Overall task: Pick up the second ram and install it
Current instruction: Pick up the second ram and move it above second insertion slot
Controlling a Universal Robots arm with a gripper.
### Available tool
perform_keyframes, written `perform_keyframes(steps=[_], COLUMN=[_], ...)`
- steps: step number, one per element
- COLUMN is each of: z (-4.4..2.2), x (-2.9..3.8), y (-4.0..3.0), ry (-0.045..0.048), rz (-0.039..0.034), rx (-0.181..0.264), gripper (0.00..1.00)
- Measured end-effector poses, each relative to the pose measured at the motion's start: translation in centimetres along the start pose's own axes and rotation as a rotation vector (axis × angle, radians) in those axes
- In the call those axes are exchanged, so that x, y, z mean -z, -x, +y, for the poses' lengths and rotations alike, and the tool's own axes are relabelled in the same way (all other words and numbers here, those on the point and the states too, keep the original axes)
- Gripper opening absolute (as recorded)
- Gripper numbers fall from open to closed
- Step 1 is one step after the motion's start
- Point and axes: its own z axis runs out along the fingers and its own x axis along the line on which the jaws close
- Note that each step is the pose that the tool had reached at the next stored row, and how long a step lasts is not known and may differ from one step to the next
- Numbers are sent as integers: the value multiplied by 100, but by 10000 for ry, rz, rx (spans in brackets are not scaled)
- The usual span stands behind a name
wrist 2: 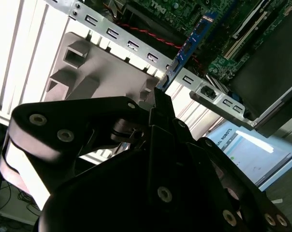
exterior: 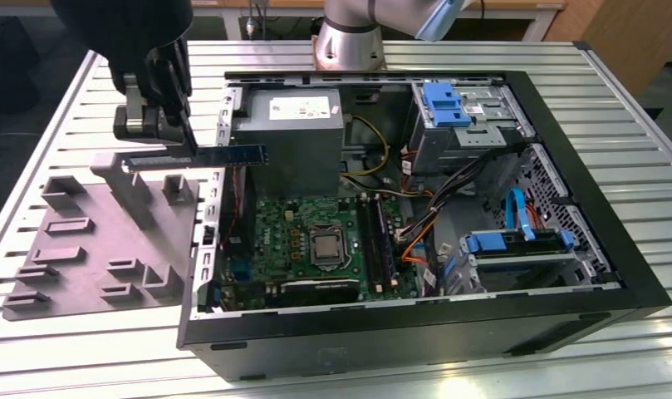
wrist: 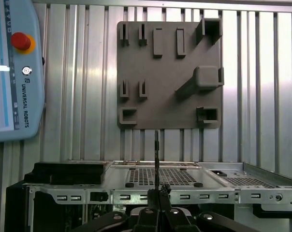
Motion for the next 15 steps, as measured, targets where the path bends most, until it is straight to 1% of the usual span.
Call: perform_keyframes(steps=[8, 15], z=[-52, -128], x=[1, 4], y=[2, 2], ry=[0, 0], rz=[-1, -1], rx=[-6, -7], gripper=[11, 11])
